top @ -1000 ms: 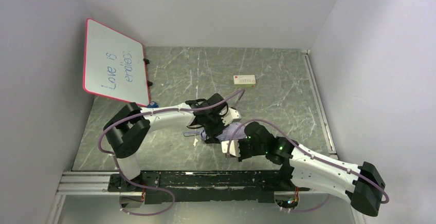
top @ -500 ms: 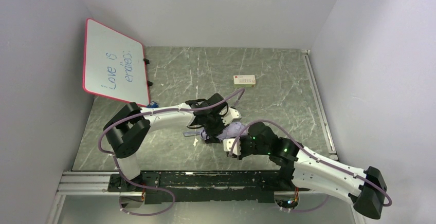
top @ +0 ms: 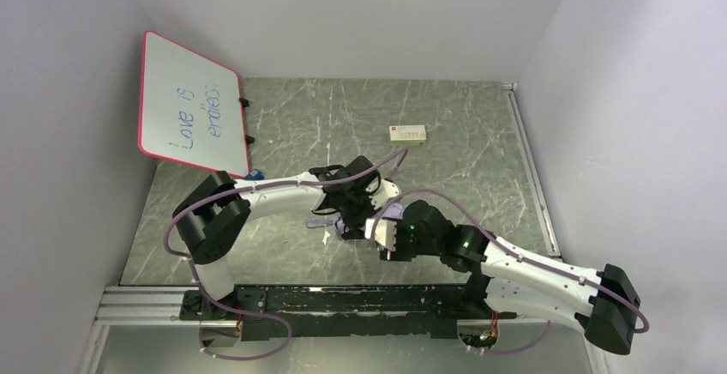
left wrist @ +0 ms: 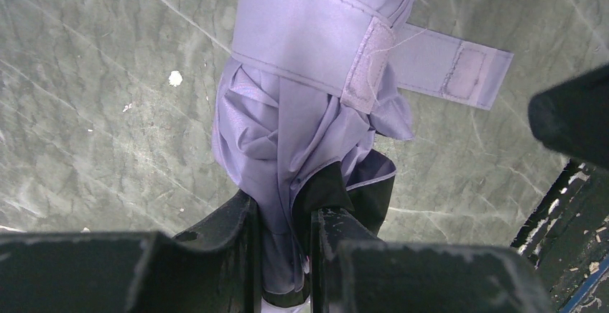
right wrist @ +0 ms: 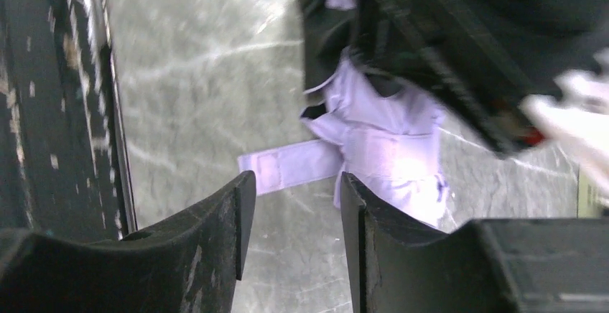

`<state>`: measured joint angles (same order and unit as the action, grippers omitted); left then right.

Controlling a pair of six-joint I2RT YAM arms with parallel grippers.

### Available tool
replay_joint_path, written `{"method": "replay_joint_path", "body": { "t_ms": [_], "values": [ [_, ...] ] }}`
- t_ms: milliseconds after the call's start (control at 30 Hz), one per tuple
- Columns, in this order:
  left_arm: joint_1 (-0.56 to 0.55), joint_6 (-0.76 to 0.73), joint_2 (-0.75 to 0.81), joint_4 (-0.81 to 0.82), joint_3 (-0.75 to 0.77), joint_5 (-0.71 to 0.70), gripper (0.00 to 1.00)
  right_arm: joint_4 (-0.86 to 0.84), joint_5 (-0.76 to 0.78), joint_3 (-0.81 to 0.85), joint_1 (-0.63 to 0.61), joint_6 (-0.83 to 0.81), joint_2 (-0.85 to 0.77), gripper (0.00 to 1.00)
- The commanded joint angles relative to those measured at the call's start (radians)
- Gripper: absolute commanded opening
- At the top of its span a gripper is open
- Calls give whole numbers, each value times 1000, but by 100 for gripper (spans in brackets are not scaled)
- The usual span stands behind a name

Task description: Put away the umbrella

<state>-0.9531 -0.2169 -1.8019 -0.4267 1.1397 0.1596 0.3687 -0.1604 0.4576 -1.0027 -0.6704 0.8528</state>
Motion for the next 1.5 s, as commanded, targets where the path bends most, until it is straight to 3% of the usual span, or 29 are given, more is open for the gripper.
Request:
{"method": "replay_joint_path", "body": {
  "t_ms": [0, 100, 267, 333, 367, 467, 633, 800, 933, 1033, 1233, 1467],
  "values": [
    [13, 17, -108, -89, -77, -158, 5, -125, 177, 70, -40, 404, -12, 50],
    [10, 19, -108, -89, -77, -158, 5, -246, 444, 64, -196, 632, -13, 50],
    [6, 21, -109, -90, -76, -158, 5, -253, 789, 133, -447, 946, 159, 54],
    [7, 25, -109, -90, -79, -158, 5, -274, 1012, 124, -550, 1167, 201, 54],
    [6, 28, -108, -89, -80, -172, 5, -227, 1056, 141, -571, 1262, 225, 54],
    [5, 37, -104, -88, -86, -195, 5, 76, 1095, 211, -583, 1749, 314, 54],
    [9, 41, -115, -95, -84, -232, 5, 262, 1103, 208, -572, 1949, 356, 56],
    [37, 53, -126, -102, -84, -263, 5, 179, 990, 117, -437, 1818, 254, 58],
    [79, 62, -122, -105, -83, -269, 5, -49, 823, 24, -231, 1519, 131, 60],
    [91, 58, -129, -109, -75, -266, 5, -151, 703, 1, -87, 1356, 130, 62],
    [106, 65, -141, -114, -74, -281, 5, -291, 621, 14, -28, 1148, 271, 66],
    [112, 62, -138, -112, -72, -258, 5, -392, 611, -11, 2, 1098, 348, 66]
  ]
}}
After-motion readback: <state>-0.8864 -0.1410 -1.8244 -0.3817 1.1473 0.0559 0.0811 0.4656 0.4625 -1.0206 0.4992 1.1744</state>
